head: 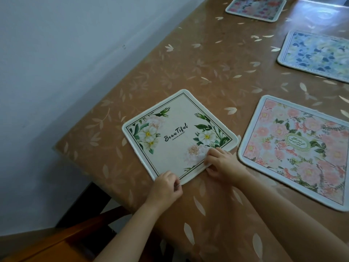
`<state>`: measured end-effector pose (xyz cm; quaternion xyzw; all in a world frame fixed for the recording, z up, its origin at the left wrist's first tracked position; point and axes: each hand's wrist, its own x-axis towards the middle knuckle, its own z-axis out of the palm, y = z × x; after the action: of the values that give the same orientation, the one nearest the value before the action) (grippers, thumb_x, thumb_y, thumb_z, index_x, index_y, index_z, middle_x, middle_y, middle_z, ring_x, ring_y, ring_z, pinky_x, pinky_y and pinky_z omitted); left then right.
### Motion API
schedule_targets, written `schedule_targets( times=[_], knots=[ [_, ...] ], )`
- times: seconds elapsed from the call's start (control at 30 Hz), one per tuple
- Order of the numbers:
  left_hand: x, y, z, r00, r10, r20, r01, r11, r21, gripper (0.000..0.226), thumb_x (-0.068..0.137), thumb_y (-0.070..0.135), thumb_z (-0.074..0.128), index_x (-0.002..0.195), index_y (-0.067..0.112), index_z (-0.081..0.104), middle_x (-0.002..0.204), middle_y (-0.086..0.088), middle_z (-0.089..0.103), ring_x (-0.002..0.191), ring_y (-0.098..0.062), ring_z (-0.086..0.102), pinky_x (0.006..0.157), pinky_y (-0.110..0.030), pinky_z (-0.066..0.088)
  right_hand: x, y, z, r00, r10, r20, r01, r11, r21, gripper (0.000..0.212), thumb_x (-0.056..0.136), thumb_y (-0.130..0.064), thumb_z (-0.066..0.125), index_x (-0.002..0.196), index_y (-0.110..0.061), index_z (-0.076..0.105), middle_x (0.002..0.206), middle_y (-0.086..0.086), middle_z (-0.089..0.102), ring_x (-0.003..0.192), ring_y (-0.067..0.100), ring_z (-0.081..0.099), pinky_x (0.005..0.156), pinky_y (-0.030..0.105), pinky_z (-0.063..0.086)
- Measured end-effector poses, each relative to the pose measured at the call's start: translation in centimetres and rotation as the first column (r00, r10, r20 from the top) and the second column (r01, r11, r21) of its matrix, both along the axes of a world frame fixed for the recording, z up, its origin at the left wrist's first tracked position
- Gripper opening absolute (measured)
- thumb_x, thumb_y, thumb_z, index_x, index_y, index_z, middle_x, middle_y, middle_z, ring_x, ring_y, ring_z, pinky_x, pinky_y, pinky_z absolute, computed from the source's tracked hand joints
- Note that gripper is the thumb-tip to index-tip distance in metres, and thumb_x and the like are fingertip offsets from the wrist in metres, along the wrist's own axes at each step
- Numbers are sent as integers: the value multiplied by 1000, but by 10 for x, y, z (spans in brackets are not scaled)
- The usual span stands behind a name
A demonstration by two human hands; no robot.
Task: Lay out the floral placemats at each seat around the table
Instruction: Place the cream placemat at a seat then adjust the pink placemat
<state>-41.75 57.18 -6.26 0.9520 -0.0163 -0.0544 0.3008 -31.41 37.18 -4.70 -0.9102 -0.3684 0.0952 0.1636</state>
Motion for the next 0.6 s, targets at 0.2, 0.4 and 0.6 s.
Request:
schedule_targets(
  times=[0.2,0.4,0.6],
  knots=[
    [3,50,8,999,-8,-53,4,997,-77,19,75,3,62,69,15,50,73,0,49,70,-17,49,65,-35,47,-14,18,-3,993,-115,15,115,993,37,19,69,-11,69,86,-8,62,92,13,60,89,31,55,77,40,47],
    [2,113,13,998,19,-65,-25,996,-83,23,75,2,63,69,17,48,74,0,49,68,-16,50,62,-29,44,-30,56,-1,983,-183,27,180,980,85,19,63,-5,73,79,-8,62,83,12,62,82,31,60,70,39,52],
    [7,160,14,996,-82,-29,81,996,-37,17,77,0,61,70,12,50,77,-5,52,71,-20,52,64,-35,48,-48,96,1,959,-272,-76,281,949,146,10,67,0,67,74,-4,61,81,13,62,81,31,58,64,38,51]
  ],
)
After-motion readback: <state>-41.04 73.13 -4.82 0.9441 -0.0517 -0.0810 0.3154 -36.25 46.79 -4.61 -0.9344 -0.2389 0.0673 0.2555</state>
